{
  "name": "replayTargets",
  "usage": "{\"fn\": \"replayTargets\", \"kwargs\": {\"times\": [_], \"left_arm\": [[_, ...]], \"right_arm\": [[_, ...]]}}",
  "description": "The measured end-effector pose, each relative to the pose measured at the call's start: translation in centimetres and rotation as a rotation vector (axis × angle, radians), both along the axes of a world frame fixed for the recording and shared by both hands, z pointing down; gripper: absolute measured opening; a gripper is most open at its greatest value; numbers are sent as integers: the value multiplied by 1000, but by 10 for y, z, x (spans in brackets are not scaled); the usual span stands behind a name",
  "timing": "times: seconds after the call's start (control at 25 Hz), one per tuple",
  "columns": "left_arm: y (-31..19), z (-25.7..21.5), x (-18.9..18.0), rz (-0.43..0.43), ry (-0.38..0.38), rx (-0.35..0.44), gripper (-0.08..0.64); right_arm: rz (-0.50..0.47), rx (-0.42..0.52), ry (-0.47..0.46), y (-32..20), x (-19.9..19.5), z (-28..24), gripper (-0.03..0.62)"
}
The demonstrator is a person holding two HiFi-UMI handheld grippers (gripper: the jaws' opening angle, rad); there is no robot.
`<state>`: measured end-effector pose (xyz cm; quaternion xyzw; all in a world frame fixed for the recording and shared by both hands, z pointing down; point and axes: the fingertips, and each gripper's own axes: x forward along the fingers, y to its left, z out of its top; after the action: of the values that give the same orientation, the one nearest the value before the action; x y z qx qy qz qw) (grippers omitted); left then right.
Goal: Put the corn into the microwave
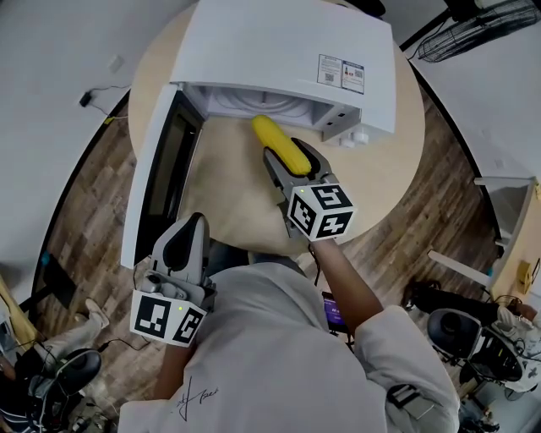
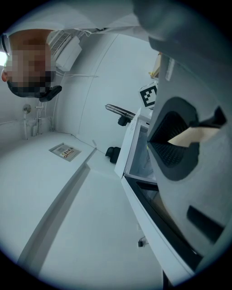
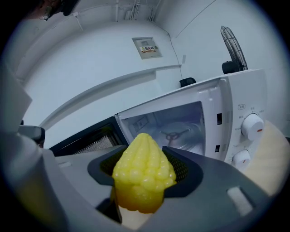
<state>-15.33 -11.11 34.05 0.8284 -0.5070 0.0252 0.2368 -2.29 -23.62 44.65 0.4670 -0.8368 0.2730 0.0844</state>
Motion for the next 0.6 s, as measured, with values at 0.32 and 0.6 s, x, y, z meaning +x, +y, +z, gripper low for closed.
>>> {"fn": "replayTargets", "kwargs": {"times": [0.32,0.6], "left_arm": [[1,6,3,31,-15,-14,-11],[-4,9,-4,32,-16,-24,-11]], "right_arm": [[19,-19,29,-21,-4,20,261],[14,-17,47,-37,-10,26,261]]}}
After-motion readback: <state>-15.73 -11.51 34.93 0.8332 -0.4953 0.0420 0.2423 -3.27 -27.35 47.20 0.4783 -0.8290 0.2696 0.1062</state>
